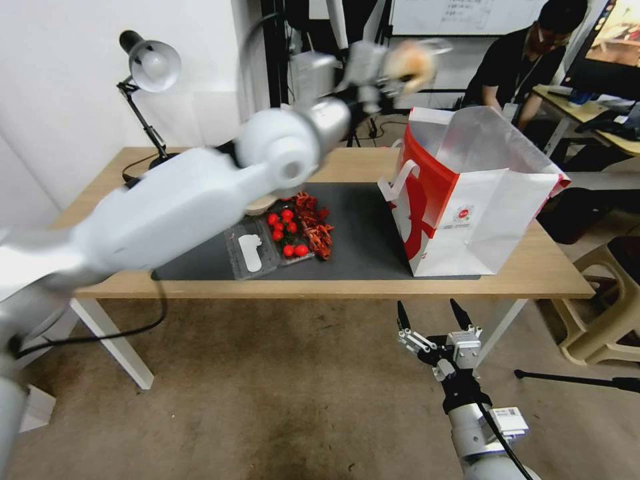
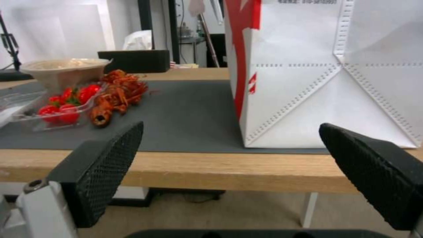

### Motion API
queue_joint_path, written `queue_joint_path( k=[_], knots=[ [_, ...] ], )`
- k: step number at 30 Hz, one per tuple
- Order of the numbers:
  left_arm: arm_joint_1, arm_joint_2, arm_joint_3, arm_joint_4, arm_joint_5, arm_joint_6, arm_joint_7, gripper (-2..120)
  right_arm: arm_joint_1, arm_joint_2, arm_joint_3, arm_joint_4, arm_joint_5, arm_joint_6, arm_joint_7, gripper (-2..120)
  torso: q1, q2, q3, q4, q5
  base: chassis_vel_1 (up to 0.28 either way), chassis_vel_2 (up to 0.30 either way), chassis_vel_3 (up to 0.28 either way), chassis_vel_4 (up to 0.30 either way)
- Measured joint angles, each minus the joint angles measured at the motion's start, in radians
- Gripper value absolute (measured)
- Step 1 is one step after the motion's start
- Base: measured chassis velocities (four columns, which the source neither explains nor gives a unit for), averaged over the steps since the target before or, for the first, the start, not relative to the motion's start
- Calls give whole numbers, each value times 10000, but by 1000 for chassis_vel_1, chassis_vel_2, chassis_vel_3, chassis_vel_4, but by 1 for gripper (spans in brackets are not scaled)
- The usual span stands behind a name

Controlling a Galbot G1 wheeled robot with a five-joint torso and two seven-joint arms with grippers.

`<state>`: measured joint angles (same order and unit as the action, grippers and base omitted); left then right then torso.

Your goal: Pick up the trash from the table and place it into the takeout bag.

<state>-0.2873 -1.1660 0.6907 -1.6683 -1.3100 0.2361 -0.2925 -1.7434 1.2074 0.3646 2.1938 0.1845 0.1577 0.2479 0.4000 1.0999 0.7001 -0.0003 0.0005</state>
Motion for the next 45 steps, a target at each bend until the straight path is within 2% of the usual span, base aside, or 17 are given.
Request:
queue_joint_path(
  k=[5,10,14,15,18,20,22,23,24,27,28,31,36,40,41,44,45],
  knots=[
    [-156,-727,625,754,267,6,349,5,64,-58,74,-77,38,-3,0,100,0,0,-1,5,-4,0,0,0,0],
    [-184,-952,1125,1018,592,23,404,5,70,-91,89,-122,47,-4,0,100,0,0,-1,3,-3,0,0,0,0],
    [-171,-930,1487,1036,941,28,191,23,71,-114,85,-191,48,19,-18,100,0,0,-1,5,-5,0,0,0,0],
    [-171,-930,1487,1036,941,28,191,23,71,-114,85,-191,48,19,-18,100,0,0,-1,5,-5,0,0,0,0],
    [-174,-803,1610,860,959,-5,81,37,44,-86,-5,-174,74,27,-64,100,0,0,-1,5,-5,0,0,0,0],
    [-175,-765,1656,796,958,-16,40,41,27,-60,-43,-150,70,28,-84,100,0,0,-2,5,-6,0,0,0,0],
    [-176,-717,1726,693,943,-44,-80,51,4,-8,-120,-121,37,35,-126,100,0,0,-2,4,-6,0,0,0,0],
    [-184,-715,1739,671,938,-58,-108,56,-2,11,-137,-111,28,48,-134,100,0,1,-2,5,-6,0,0,0,0],
    [-184,-715,1739,671,938,-58,-108,56,-2,11,-137,-111,28,48,-134,100,0,1,-2,5,-6,0,0,0,0],
    [-263,-739,1748,604,887,-98,-186,71,-52,69,-157,18,17,69,-142,100,0,1,-2,3,-6,0,0,0,0],
    [-263,-739,1748,604,887,-98,-186,71,-52,69,-157,18,17,69,-142,100,0,1,-2,3,-6,0,0,0,0],
    [-309,-805,1721,605,833,-133,-343,84,-85,79,-161,48,2,71,-152,100,0,1,-2,3,-5,0,0,0,0],
    [-274,-726,1542,413,740,-137,-606,97,-106,81,-155,47,0,83,-155,100,0,0,-1,1,-4,0,0,0,0],
    [464,241,581,-805,556,151,-1266,100,-187,206,-112,69,-33,123,-173,100,0,2,-2,3,-5,0,0,0,0],
    [464,241,581,-805,556,151,-1266,100,-187,206,-112,69,-33,123,-173,100,0,2,-2,3,-5,0,0,0,0],
    [1561,1438,-437,-1809,669,243,-1267,100,-377,505,20,147,-192,207,-176,100,0,3,-2,-1,-10,0,0,0,0],
    [1561,1438,-437,-1809,669,243,-1267,100,-377,505,20,147,-192,207,-176,100,0,3,-2,-1,-10,0,0,0,0]
  ],
)
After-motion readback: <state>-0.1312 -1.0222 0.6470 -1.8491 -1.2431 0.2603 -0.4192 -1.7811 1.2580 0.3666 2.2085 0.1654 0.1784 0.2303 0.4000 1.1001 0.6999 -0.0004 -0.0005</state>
